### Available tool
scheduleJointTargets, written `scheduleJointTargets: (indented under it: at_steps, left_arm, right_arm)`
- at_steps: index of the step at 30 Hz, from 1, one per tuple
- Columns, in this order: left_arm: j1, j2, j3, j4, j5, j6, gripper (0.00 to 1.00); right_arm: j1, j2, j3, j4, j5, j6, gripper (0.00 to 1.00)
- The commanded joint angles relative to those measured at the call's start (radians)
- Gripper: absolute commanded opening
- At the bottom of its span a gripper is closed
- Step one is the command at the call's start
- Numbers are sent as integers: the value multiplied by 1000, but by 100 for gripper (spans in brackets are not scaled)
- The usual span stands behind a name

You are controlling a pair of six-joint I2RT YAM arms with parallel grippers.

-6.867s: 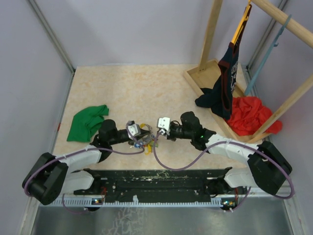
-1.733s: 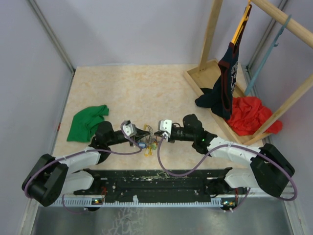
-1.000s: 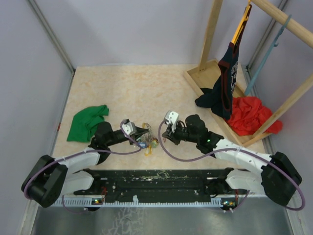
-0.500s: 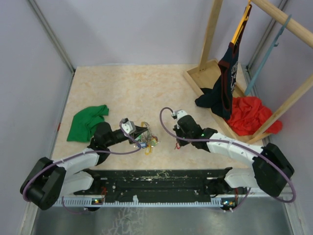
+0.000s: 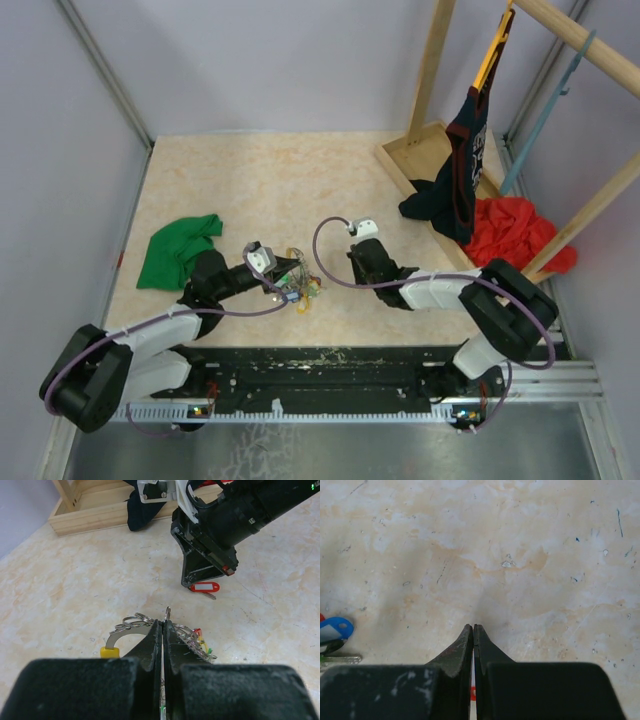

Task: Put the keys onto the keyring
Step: Place the key at the center of the board.

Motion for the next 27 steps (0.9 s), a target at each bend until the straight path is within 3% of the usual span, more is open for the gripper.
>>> scheduleJointTargets:
  at_steps: [1,5,14,17,21,27]
  left_arm:
    - [6,2,-8,49,0,-7,0]
    - [6,8,-7,50,-4,-8,0]
    - [5,-9,-9,37,-28,-8,0]
    - [6,-10,-8,35,-27,-11,0]
    - [6,-14,-6,31,-25,-12,0]
    - [4,-15,-3,21,-24,-16,0]
  right_arm:
    - [-6,52,-32,235,57,-33,0]
    - [-6,70,-21,196,50,-17,1]
    - [-33,-29,185,-278,-39,-2,38]
    - [-70,-34,294,-460,-113,-15,45]
    - [-139,-8,398,-640,-226,-11,47]
    - [-232,31,419,-660,-430,43,47]
